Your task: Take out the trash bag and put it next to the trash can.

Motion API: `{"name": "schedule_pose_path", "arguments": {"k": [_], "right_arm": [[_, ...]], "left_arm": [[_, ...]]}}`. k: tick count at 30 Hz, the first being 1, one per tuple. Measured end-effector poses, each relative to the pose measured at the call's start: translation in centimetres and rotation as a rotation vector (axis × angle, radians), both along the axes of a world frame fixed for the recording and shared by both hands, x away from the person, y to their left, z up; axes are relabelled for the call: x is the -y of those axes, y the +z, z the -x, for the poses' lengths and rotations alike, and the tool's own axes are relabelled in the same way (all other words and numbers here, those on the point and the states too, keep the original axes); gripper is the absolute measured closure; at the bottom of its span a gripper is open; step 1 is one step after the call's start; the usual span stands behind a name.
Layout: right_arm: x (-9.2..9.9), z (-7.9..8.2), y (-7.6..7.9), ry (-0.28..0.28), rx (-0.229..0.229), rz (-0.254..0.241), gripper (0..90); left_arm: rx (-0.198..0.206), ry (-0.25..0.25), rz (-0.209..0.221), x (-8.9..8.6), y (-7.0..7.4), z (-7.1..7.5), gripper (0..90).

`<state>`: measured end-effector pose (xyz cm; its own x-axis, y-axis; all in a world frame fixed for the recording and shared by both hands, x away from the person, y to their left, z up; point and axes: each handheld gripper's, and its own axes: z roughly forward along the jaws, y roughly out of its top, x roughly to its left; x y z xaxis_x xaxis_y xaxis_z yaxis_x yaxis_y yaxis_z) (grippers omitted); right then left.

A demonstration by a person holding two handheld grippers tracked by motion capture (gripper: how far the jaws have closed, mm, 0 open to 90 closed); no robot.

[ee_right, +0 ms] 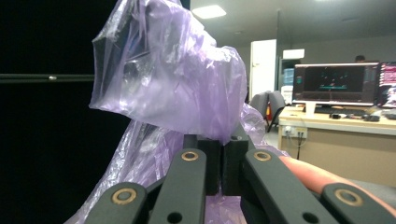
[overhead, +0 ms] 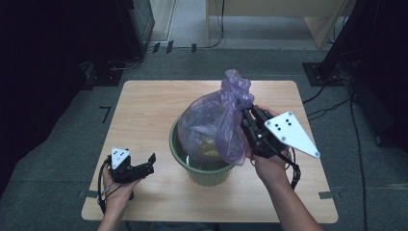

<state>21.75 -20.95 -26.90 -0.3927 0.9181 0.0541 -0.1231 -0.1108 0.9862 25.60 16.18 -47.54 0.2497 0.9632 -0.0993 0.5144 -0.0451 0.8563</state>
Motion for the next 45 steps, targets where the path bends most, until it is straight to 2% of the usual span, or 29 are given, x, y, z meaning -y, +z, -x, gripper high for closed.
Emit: {"name": "schedule_pose_path", "arguments": {"k": [5, 13, 17, 22, 26, 32, 45], "right_arm": [[0.3, 0.2, 0.3, -0.025, 0.023, -0.009, 89.6], [0.9, 0.6, 1.0, -0.061, 0.063, -0.026, 89.6], [1.2, 0.7, 1.3, -0.080, 0.081, -0.032, 89.6], [1.6, 0.7, 1.7, -0.102, 0.095, -0.033, 89.5], [2.2, 0.8, 2.2, -0.121, 0.108, -0.042, 89.5], [3.6, 1.3, 3.0, -0.160, 0.138, -0.049, 89.4], [8.0, 2.1, 4.0, -0.254, 0.154, -0.060, 89.1]], "left_arm": [[-0.063, 0.027, -0.069, -0.4, -1.8, -0.2, 0.0], [-0.152, 0.018, -0.180, 0.3, -3.8, -0.5, 0.0], [-0.165, 0.031, -0.189, 0.2, -4.3, -0.7, 0.0], [-0.199, 0.042, -0.183, 0.0, -4.3, -0.9, 0.0], [-0.222, 0.048, -0.157, 0.0, -4.4, -1.1, 0.0], [-0.224, 0.055, -0.155, 0.0, -4.4, -1.1, 0.0], [-0.223, 0.065, -0.154, 0.1, -4.4, -1.2, 0.0]]}}
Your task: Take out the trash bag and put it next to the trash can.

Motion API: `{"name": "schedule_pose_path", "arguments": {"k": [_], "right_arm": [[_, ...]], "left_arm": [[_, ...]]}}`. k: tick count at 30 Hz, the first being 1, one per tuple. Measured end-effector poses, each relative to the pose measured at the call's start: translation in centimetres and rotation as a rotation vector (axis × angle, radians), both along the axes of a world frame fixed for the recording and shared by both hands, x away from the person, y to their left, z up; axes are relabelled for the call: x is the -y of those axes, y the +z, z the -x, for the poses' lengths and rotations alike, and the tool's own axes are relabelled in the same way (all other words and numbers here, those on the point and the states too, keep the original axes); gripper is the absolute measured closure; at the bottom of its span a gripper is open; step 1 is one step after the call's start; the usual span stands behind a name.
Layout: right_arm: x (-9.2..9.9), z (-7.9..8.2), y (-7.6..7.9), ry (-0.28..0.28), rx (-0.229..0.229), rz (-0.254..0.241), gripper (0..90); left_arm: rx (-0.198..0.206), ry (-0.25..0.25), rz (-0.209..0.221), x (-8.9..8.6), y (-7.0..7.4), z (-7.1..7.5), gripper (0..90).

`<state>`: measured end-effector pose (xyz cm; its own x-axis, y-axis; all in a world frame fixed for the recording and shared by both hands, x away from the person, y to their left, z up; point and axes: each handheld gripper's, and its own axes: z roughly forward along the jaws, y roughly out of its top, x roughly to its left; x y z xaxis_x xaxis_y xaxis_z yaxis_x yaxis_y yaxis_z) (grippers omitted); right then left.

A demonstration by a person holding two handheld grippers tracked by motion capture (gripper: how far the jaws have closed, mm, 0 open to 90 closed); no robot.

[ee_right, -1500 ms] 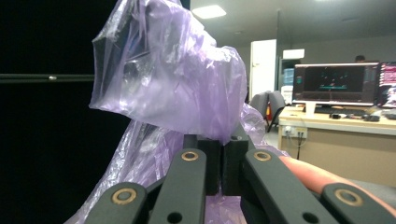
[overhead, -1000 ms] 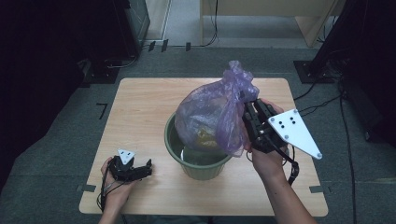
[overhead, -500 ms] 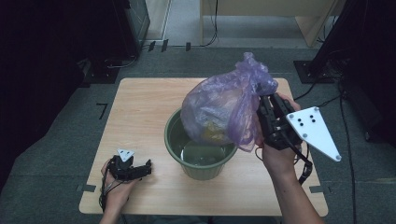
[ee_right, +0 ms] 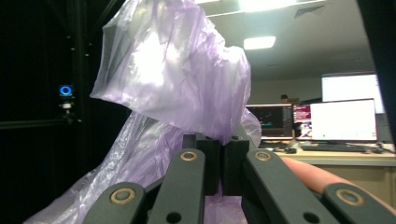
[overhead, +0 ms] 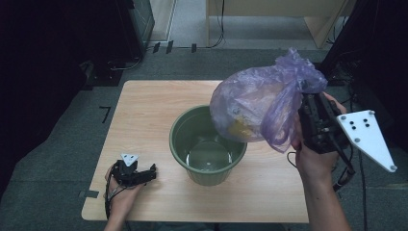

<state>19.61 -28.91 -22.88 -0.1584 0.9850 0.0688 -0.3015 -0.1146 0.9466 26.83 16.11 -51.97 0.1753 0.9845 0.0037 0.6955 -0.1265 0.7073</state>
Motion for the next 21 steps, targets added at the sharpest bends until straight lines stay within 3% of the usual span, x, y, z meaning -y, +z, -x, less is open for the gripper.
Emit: {"name": "schedule_pose_path", "arguments": {"k": [13, 21], "right_arm": [[4.7, 1.0, 0.1, -0.115, 0.010, -0.038, 89.1], [6.4, 0.1, -1.8, -0.184, -0.030, -0.042, 89.1]], "left_arm": [[0.000, 0.000, 0.000, 0.0, 0.0, 0.0, 0.0], [0.001, 0.003, 0.001, 0.1, 0.0, -0.2, 0.0]]}}
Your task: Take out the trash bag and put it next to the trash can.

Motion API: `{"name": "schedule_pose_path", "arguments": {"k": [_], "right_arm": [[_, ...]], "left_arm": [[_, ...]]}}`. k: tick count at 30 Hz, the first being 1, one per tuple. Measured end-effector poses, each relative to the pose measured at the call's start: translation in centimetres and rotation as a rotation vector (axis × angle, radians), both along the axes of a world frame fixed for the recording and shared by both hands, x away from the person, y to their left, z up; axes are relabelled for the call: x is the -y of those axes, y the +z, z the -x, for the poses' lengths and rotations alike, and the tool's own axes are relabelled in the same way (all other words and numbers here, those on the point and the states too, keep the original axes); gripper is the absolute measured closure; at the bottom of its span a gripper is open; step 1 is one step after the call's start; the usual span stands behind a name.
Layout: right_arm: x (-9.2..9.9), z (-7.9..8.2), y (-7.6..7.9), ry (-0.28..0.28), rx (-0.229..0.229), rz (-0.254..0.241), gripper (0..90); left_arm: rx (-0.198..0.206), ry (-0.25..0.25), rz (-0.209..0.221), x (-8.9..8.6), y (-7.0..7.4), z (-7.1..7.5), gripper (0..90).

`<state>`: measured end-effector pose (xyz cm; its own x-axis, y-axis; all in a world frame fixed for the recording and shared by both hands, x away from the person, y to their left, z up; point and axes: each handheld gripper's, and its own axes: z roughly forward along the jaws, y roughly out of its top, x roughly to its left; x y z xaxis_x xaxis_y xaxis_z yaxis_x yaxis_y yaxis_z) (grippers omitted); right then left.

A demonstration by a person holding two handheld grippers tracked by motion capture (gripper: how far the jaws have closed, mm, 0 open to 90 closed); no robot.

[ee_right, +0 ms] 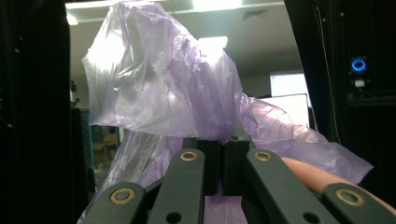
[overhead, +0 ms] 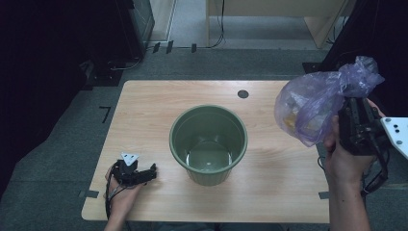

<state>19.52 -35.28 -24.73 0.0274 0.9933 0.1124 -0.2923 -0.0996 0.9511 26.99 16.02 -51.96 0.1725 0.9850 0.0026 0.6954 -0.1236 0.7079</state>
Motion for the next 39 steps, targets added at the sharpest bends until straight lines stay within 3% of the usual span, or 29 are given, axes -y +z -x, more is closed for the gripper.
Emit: {"name": "schedule_pose_path", "arguments": {"k": [7, 12, 20, 26, 30, 35, 37, 39], "right_arm": [[0.2, -2.2, -2.8, -0.006, -0.072, -0.023, 89.1], [-0.9, -4.0, -4.9, 0.011, -0.117, -0.034, 89.1], [-3.4, -8.6, -8.3, 0.007, -0.189, -0.050, 89.1], [-5.8, -12.3, -10.0, 0.011, -0.213, -0.006, 89.1], [-7.1, -13.8, -10.0, 0.085, -0.203, -0.028, 89.2], [-8.2, -15.2, -9.9, 0.232, -0.116, -0.009, 89.4], [-8.6, -15.3, -10.5, 0.269, -0.130, 0.002, 86.9], [-8.7, -15.5, -11.7, 0.274, -0.177, 0.035, 80.0]], "left_arm": [[0.000, 0.001, -0.002, 0.0, 0.0, -0.1, 0.0], [-0.001, 0.001, -0.003, 0.0, 0.0, -0.1, 0.0], [-0.001, 0.001, -0.003, 0.0, 0.0, -0.1, 0.0], [0.001, 0.001, -0.003, 0.0, 0.0, -0.1, 0.0], [0.000, -0.002, -0.001, 0.0, 0.0, -0.1, 0.0], [0.002, -0.006, -0.002, 0.0, 0.0, -0.1, 0.0], [-0.001, -0.011, -0.002, 0.0, 0.0, 0.0, 0.0], [-0.001, -0.011, 0.000, 0.0, 0.0, 0.0, 0.0]]}}
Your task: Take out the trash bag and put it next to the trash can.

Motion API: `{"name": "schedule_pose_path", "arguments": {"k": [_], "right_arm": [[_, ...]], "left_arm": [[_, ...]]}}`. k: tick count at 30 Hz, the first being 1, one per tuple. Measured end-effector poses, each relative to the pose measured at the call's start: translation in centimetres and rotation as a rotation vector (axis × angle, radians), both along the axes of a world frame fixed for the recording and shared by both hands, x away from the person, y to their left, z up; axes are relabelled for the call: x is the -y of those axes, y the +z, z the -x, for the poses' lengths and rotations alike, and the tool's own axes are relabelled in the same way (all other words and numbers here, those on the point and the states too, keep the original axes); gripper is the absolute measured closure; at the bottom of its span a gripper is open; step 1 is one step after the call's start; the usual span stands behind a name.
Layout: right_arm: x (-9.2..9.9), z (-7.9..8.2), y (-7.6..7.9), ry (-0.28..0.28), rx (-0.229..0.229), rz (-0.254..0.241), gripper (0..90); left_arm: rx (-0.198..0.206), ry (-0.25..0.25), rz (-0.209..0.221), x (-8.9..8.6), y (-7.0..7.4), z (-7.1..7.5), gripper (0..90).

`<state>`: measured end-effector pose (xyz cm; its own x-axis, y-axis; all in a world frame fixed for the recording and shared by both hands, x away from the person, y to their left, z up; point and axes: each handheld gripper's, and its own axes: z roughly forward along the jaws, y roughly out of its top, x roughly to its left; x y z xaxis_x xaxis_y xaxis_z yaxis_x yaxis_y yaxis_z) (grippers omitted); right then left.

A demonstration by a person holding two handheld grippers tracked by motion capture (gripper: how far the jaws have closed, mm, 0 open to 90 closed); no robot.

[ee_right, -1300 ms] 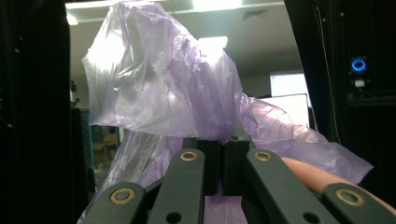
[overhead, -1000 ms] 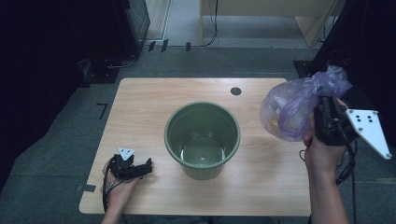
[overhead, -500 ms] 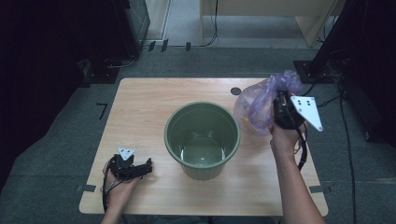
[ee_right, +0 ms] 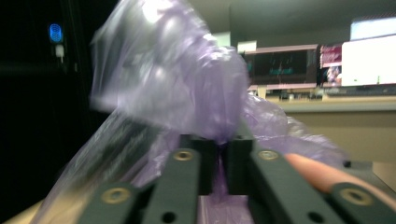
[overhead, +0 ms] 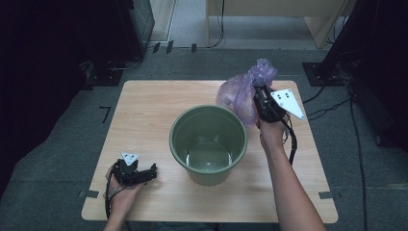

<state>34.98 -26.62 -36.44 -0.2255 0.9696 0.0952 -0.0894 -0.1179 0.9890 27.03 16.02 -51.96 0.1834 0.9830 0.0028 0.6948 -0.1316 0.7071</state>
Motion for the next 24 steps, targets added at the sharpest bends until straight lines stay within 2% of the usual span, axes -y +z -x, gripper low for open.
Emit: {"name": "schedule_pose_path", "arguments": {"k": [2, 3, 6, 8, 12, 16, 20, 24], "right_arm": [[0.5, -0.1, -1.3, 0.018, -0.050, 0.013, 75.0], [0.9, -0.1, -1.8, 0.029, -0.078, 0.006, 72.2], [2.4, 0.2, -3.0, 0.058, -0.125, -0.030, 66.1], [3.3, 0.5, -3.4, 0.053, -0.143, -0.042, 56.1], [4.6, 1.3, -3.8, 0.035, -0.167, -0.036, 45.9], [5.4, 2.2, -4.6, 0.019, -0.189, 0.004, 40.2], [6.2, 3.1, -6.0, -0.006, -0.243, 0.058, 35.4], [7.1, 4.0, -7.7, -0.025, -0.292, 0.082, 34.1]], "left_arm": [[0.001, -0.001, 0.000, 0.0, 0.0, 0.0, 0.0], [0.001, -0.001, 0.000, 0.0, 0.0, 0.0, 0.0], [0.000, -0.002, 0.000, 0.0, 0.0, 0.0, 0.0], [0.001, -0.001, 0.000, 0.0, 0.0, 0.0, 0.0], [0.000, -0.001, 0.000, 0.0, 0.0, 0.0, 0.0], [0.000, -0.001, 0.000, 0.0, 0.0, 0.0, 0.0], [-0.001, 0.000, 0.001, 0.0, 0.0, 0.0, 0.0], [-0.001, 0.000, 0.001, 0.0, 0.0, 0.0, 0.0]]}}
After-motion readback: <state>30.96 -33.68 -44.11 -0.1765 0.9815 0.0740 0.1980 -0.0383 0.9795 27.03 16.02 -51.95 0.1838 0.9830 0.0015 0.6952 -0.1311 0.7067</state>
